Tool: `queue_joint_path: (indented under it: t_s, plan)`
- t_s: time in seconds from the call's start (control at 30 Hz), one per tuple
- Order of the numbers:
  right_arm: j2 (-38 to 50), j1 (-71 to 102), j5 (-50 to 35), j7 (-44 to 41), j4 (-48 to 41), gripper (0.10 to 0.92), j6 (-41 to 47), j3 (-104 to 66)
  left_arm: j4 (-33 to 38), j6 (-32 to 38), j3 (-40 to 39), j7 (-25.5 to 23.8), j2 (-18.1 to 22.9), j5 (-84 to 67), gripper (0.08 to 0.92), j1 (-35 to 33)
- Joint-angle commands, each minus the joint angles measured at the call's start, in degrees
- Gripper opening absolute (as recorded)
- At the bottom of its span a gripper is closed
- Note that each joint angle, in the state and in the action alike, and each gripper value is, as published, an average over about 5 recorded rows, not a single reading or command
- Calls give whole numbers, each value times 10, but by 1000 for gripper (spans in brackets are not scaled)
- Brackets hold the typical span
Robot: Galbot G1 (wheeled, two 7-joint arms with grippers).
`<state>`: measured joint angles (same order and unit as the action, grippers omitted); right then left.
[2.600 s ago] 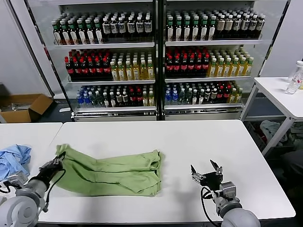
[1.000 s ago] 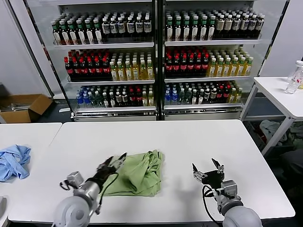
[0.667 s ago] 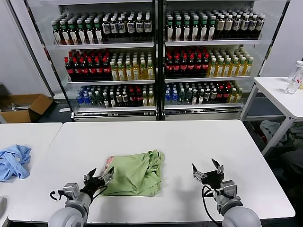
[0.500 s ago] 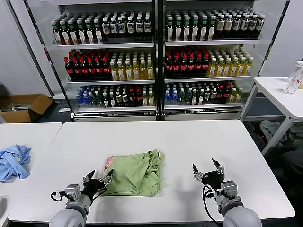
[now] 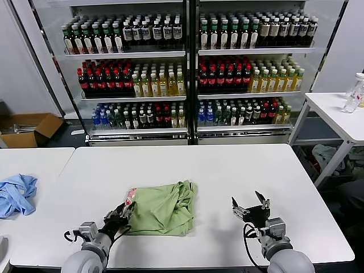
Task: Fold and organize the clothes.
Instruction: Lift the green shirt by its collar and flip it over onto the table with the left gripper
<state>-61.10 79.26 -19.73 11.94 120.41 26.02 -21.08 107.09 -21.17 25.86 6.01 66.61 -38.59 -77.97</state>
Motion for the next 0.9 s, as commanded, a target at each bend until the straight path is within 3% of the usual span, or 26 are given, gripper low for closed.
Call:
queue_joint_path:
  t_s: [0.03,0.37,0.53,0.67,0.9]
  plan:
    - [1,1,0,1,3,823,1,-2,-30,-22,17,-25,10,-180,412,19]
    - [1,8,-1,3,11,823,1,-6,-25,-41,52,-30,23,-310,128,12]
    - [2,8,-1,3,14,823,1,-7,0,-46,121,-14,12,-371,91,17]
    - [5,8,-4,3,15,823,0,-11,5,-55,220,-11,-22,-401,91,8]
    - [4,3,-6,3,17,823,-2,-6,10,-89,383,-19,-129,-418,91,-24]
